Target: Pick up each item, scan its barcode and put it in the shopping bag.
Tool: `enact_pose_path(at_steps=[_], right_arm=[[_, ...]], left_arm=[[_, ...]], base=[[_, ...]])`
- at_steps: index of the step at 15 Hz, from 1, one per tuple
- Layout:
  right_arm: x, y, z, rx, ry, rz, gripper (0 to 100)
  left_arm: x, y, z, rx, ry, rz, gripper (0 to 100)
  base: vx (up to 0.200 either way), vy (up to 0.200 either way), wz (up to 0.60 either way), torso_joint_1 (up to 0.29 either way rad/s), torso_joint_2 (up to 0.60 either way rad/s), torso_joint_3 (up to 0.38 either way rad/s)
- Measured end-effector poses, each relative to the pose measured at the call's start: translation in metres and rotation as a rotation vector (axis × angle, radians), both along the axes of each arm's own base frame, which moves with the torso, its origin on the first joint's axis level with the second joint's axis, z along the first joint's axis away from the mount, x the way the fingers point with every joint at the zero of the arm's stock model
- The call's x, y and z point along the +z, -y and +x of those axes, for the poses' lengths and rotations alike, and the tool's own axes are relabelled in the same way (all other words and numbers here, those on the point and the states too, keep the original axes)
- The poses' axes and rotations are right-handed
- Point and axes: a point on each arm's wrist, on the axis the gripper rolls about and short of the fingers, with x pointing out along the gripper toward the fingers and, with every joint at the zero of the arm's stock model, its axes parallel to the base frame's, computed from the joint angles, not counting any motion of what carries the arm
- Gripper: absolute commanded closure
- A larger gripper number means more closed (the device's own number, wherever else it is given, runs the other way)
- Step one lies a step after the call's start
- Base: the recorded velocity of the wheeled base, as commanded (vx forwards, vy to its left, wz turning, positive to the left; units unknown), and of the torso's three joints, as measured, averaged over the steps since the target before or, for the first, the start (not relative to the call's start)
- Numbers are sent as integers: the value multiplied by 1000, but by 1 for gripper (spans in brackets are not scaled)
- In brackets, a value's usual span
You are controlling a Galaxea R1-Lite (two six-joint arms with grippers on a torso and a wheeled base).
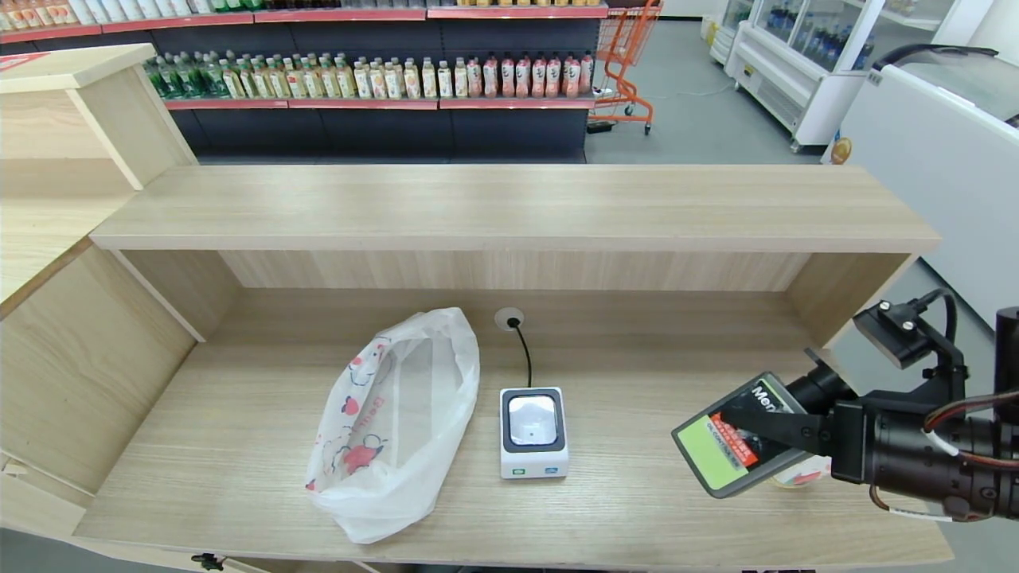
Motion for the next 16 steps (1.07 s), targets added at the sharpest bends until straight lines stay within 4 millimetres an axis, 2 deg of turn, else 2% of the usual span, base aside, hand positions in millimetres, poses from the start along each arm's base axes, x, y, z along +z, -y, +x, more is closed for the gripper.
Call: enact_pose_path(at_steps=[3,11,13,16], right_arm=[[0,0,0,0,4,-1,100],[-3,-1,5,-12,-9,-17,100],[-10,-3,12,11,7,-72,100],[-19,-10,36,15,27,-161,100]], left_arm=[[0,0,0,0,0,-1,0],[0,0,0,0,0,-4,0],[0,0,0,0,0,-4,0],[0,0,0,0,0,-2,0]], base=[[0,0,0,0,0,0],[0,200,0,1,-1,3],[0,200,0,2,2,0],[0,0,0,0,0,0]])
